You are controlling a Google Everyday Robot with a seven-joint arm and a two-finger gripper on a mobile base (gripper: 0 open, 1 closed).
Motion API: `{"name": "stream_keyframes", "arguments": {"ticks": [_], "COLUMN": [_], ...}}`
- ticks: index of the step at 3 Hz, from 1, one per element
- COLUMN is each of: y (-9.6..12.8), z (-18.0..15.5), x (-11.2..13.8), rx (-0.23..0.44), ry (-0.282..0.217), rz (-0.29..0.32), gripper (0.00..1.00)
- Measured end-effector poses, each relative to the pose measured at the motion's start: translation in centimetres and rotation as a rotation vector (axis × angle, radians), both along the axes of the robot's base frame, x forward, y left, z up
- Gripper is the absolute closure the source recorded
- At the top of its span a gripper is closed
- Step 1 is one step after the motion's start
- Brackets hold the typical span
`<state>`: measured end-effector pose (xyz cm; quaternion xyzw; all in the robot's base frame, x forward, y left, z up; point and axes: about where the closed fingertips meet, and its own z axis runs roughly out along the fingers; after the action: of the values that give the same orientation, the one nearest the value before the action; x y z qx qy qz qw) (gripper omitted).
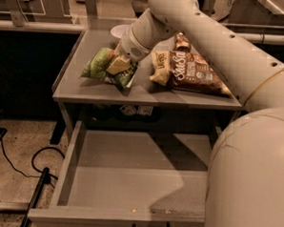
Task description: Pick green jalapeno chip bag from top drawer and place on counter
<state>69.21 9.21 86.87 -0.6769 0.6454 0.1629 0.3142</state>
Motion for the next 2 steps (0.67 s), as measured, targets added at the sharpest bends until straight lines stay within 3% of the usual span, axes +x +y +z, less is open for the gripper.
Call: {"name": "stream_keyframes", "arguments": {"ticks": [1, 2], "y": [0.01, 0.01], "z": [-0.01, -0.01], "x": [0.00, 0.00], "rx": [0.000, 0.000], "ry": [0.000, 0.000], "rz": [0.000, 0.000], "gripper": [0.11, 0.00]}}
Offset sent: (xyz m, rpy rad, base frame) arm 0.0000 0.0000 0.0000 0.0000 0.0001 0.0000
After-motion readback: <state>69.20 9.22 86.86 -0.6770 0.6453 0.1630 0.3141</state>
